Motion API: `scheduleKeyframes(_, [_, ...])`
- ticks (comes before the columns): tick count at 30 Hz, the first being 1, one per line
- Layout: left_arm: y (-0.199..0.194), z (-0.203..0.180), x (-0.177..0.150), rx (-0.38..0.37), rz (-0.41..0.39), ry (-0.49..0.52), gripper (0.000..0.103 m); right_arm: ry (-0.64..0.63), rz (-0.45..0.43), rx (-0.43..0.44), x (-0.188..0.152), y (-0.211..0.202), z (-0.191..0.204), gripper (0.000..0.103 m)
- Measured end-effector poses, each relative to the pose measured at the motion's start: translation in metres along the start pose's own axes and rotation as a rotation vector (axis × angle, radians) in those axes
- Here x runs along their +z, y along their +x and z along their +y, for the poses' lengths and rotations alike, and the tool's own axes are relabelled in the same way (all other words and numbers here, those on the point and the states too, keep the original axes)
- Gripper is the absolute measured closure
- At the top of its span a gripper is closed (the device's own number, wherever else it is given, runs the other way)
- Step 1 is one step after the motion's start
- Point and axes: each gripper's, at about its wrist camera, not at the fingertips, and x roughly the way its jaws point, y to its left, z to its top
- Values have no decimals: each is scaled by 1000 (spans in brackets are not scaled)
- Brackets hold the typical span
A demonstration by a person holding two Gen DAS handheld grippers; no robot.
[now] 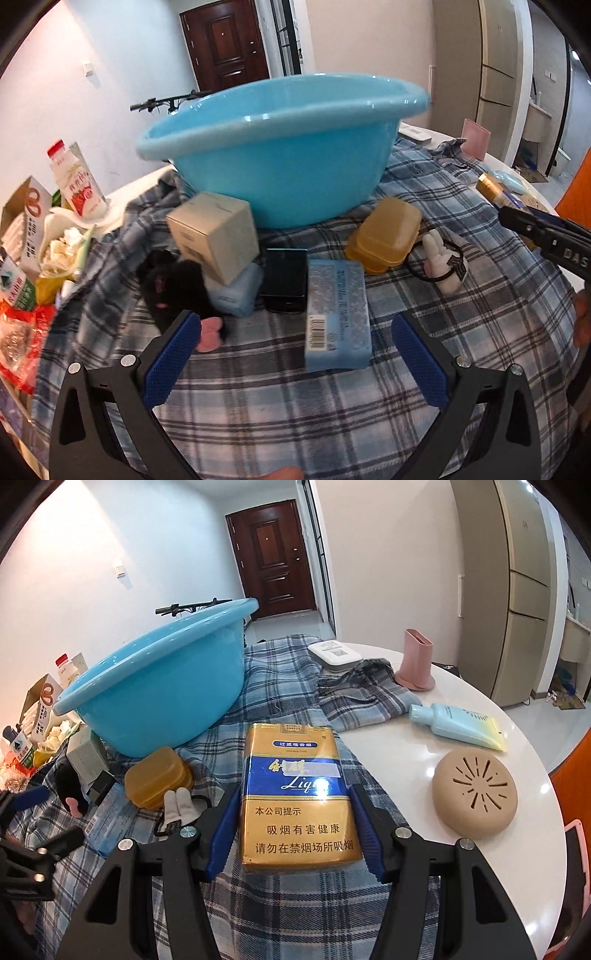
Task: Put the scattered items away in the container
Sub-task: 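Lift the gold pack with the right gripper while the left gripper reaches the blue soap box, then grasp the blue soap box with the left gripper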
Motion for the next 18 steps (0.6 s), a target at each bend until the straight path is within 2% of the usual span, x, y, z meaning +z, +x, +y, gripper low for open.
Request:
scheduleKeyframes(9, [22,5,-3,-80,42,-67,1,3,-4,-4,-1,-2,-4,42])
scheduleKeyframes(13, [26,4,-5,-87,44,-66,14,1,-7,-11,-1,-3,-4,42])
scheduleKeyframes(16, [29,1,-8,-81,53,-46,21,2,-7,-13,-1,-3,-4,42])
scheduleKeyframes(18, [31,-1,-9,-79,58,-33,22,1,-7,-14,-1,-3,-4,42])
